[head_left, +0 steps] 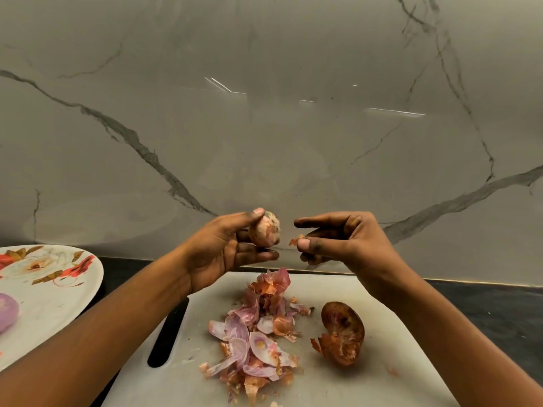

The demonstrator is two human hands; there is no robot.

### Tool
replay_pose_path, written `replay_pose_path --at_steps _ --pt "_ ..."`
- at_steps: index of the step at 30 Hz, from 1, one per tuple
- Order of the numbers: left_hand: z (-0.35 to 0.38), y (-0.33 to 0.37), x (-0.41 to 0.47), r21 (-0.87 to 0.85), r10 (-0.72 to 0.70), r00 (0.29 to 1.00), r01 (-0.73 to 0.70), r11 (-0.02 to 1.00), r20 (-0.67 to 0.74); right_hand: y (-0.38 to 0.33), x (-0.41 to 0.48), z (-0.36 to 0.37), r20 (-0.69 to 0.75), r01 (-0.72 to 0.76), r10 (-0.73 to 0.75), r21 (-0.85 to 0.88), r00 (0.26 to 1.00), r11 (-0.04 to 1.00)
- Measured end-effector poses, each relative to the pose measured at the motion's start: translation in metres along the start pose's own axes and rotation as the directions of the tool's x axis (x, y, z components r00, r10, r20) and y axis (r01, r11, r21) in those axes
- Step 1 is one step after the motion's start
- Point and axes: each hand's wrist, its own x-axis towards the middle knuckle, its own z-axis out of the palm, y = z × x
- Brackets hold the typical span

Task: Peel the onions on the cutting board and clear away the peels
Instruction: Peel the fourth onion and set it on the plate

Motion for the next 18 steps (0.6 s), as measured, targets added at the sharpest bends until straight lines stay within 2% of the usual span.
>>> replay_pose_path --at_steps 3,9,12,18 --pt "-0.003 0.004 -0.001 -0.014 0.0 0.999 0.0 1.0 -0.033 -0.001 0.0 -0.002 0.001 -0.01 0.01 -0.039 1.0 0.999" --pt "0.004 0.001 -0.003 0.015 -0.018 1.0 0.018 1.0 0.017 0.006 0.0 0.0 0.15 -0.007 0.04 -0.214 0.988 0.977" --pt "0.005 -0.001 -0.004 0.028 -0.006 0.997 0.004 1.0 0.073 0.009 0.0 0.005 0.114 0.049 -0.016 -0.293 0.993 0.955" --pt "0.006 -0.001 -0.005 0.08 0.0 0.994 -0.009 0.997 0.114 0.014 0.0 0.013 0.054 0.155 -0.146 -0.308 0.988 0.939"
